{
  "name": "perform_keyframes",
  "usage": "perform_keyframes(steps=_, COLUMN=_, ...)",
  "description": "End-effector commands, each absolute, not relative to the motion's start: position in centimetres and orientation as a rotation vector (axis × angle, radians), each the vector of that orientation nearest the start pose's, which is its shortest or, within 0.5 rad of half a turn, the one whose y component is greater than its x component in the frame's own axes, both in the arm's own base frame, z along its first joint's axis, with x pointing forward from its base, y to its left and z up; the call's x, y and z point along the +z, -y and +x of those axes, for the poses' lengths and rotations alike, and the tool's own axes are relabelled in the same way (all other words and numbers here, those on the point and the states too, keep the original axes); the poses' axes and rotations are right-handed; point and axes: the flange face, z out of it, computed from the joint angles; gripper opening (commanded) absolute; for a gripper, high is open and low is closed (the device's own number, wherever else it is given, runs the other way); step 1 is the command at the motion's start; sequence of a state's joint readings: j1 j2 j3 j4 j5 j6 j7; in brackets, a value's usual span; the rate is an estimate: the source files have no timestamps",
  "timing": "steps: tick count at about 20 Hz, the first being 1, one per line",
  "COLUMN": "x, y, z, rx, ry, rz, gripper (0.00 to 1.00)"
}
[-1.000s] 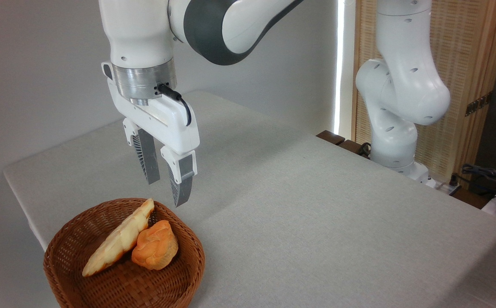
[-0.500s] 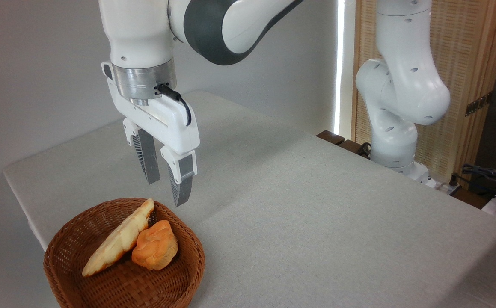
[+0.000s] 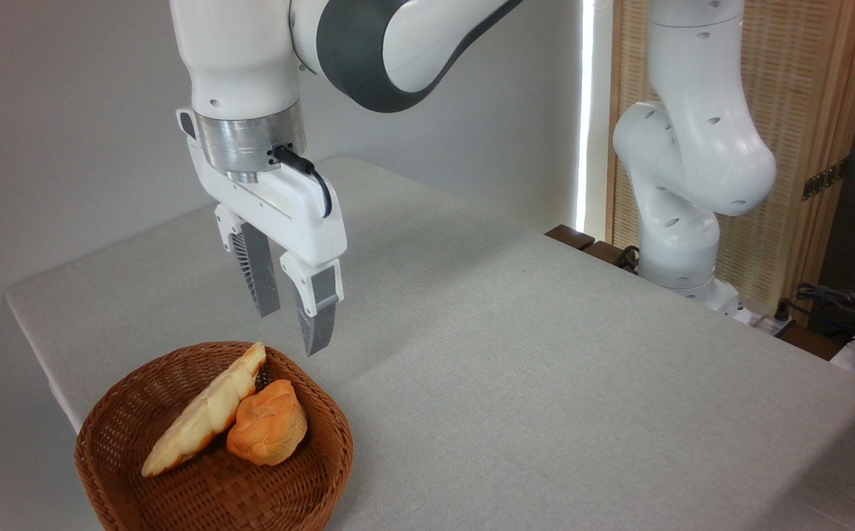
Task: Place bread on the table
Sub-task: 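Lower the open gripper down into the basket over the orange bun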
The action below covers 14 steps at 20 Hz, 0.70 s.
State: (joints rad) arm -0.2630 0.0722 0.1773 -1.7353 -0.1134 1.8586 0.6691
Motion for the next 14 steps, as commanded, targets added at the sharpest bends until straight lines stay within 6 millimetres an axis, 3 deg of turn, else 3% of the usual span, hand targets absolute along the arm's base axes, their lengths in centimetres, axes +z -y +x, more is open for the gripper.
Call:
perform_keyframes(steps=1, x=53.2, y=6.2, z=57.9, rx=-0.052, ry=-1.201, rz=-3.008, gripper=1.0)
perform_keyframes(steps=9, x=51.1, y=7.5, z=57.1, rx=0.047, ry=-1.268, rz=-2.999, gripper=1.0)
perform_keyframes(steps=14, x=52.6, y=7.0, z=59.1, rx=-0.218, ry=-1.218, rz=-2.954, gripper=1.0)
